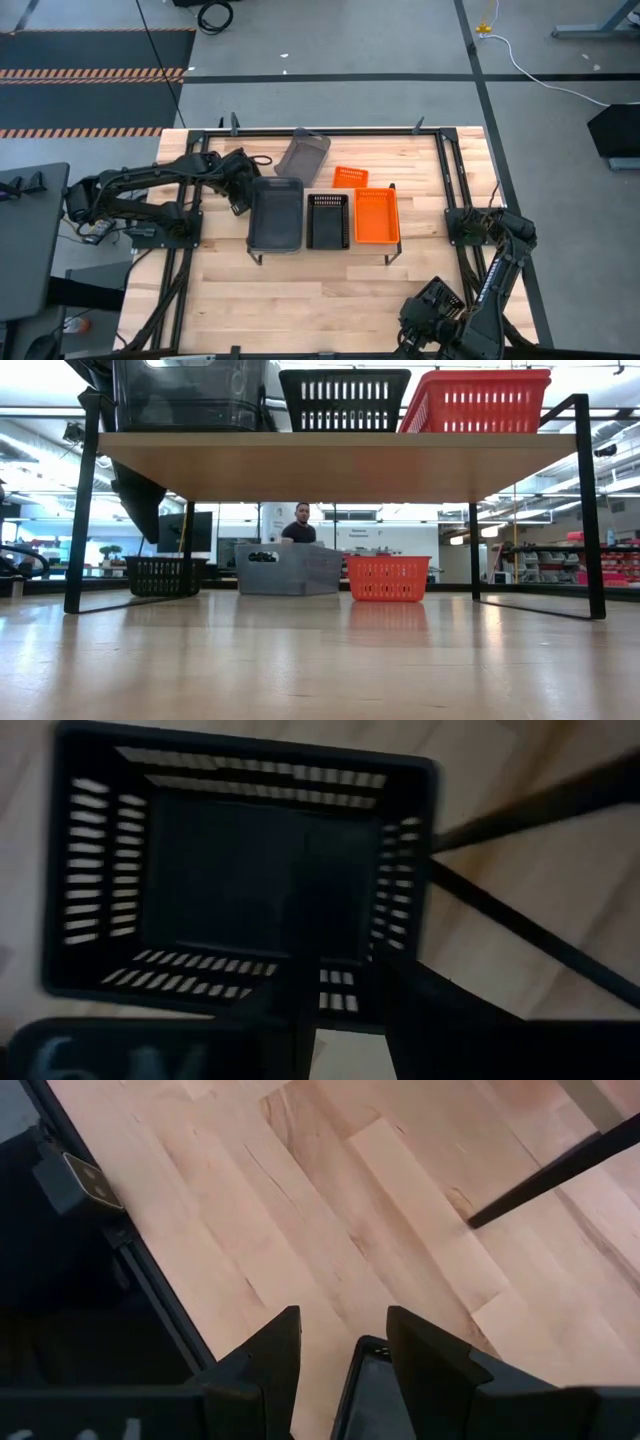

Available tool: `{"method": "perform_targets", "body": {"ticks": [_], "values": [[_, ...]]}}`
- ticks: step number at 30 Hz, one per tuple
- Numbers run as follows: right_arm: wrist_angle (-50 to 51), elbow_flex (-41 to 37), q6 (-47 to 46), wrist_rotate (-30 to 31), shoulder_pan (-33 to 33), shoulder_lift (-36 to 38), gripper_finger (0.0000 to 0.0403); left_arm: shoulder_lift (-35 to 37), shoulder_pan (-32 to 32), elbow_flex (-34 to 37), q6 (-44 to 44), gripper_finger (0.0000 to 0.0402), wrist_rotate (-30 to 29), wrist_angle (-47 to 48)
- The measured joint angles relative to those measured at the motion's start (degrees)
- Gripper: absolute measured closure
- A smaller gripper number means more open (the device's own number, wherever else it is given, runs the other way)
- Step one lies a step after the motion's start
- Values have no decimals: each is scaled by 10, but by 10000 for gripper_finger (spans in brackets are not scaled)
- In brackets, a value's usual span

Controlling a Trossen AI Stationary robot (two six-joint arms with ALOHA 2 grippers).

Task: Stack baskets on shelf by color
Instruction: Stack the top black bin on top of the black bin on the shelf

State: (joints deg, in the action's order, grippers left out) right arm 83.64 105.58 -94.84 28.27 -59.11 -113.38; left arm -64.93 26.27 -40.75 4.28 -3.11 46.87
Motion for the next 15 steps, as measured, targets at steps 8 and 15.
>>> {"method": "perform_targets", "body": {"ticks": [8, 15], "values": [[0, 0, 0, 0, 0, 0, 245, 0, 11, 0, 28, 298, 21, 5], [-1, 0, 1, 0, 1, 0, 245, -13, 9, -1, 72, 298, -14, 5]]}}
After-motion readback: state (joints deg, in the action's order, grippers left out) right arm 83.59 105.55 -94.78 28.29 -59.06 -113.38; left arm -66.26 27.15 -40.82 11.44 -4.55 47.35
